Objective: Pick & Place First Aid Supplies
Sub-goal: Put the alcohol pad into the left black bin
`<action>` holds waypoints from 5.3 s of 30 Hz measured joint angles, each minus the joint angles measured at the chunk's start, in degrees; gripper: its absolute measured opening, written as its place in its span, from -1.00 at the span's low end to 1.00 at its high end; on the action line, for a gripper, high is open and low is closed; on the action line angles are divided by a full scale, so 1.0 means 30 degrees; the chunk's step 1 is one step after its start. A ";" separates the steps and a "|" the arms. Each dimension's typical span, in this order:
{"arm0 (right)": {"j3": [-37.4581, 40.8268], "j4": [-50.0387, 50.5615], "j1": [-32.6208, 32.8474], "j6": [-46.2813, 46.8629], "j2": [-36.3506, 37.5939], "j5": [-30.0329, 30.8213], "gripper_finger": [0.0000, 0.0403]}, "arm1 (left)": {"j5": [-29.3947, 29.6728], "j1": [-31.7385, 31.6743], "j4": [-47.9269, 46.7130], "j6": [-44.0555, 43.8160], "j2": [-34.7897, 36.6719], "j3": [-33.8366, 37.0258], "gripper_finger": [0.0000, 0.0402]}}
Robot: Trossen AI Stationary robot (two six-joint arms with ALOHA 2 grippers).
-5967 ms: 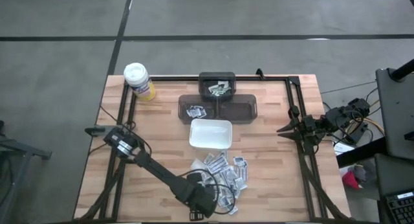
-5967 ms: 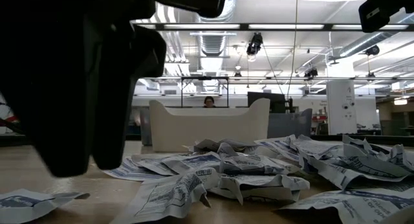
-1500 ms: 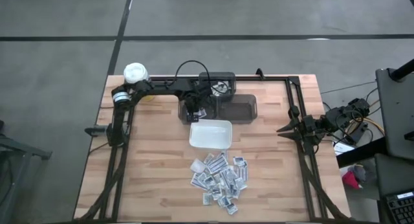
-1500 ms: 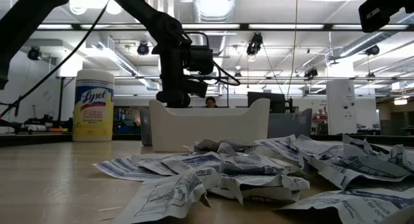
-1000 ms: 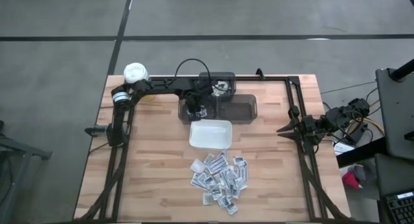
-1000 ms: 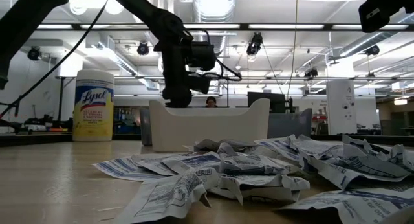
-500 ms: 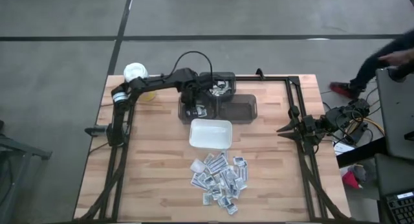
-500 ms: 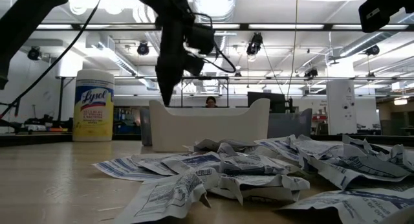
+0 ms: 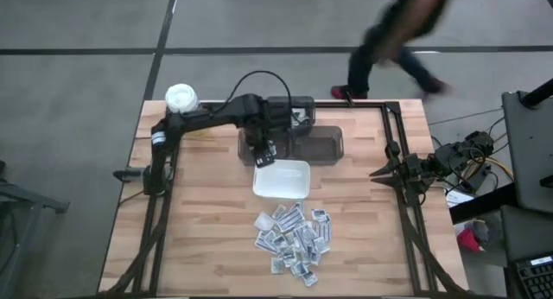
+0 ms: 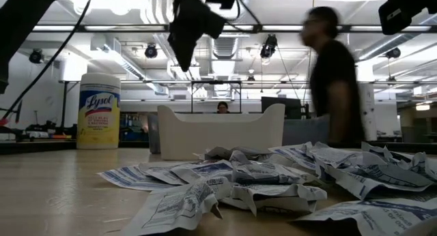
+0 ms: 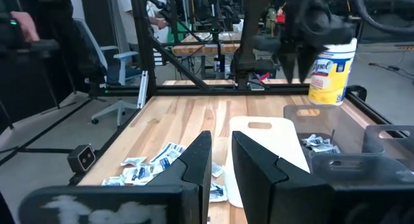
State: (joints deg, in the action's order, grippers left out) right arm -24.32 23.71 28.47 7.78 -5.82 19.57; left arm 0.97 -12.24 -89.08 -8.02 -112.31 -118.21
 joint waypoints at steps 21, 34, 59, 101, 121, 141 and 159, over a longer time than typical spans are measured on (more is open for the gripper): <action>0.0000 0.0002 0.0003 -0.1187 0.0000 0.0004 -0.71 | -0.0996 0.9673 0.7345 -1.2238 -0.0051 0.0619 -0.43; 0.0000 -0.0001 0.0006 -0.1746 0.0000 0.0000 -0.71 | -0.0986 1.3121 1.7775 -2.1773 -0.0095 0.6168 -0.43; 0.0000 0.0009 -0.0001 -0.1825 0.0007 0.0007 -0.71 | 0.3161 1.5121 2.2330 -3.3241 -0.1114 0.9300 -0.43; 0.0000 0.0027 0.0001 -0.3239 0.0007 0.0007 -0.71 | 0.1660 1.5113 2.1324 -3.3554 -0.2149 1.0793 -0.43; 0.0000 0.0027 0.0006 -0.3304 0.0007 0.0007 -0.71 | 0.2034 1.5099 2.1986 -3.3403 -0.2149 1.1708 -0.43; 0.0000 0.0021 0.0005 -0.3303 0.0007 0.0007 -0.71 | -0.1228 1.5281 1.6835 -3.3848 -0.0970 1.1737 -0.50; 0.0000 0.0027 0.0003 -0.3304 0.0007 0.0007 -0.71 | 0.0376 1.5288 1.7290 -3.4396 -0.0058 1.0601 -0.52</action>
State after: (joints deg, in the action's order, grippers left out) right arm -24.32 23.79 28.48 -2.13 -5.80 19.59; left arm 2.09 33.63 -37.21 -111.20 -112.49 -86.41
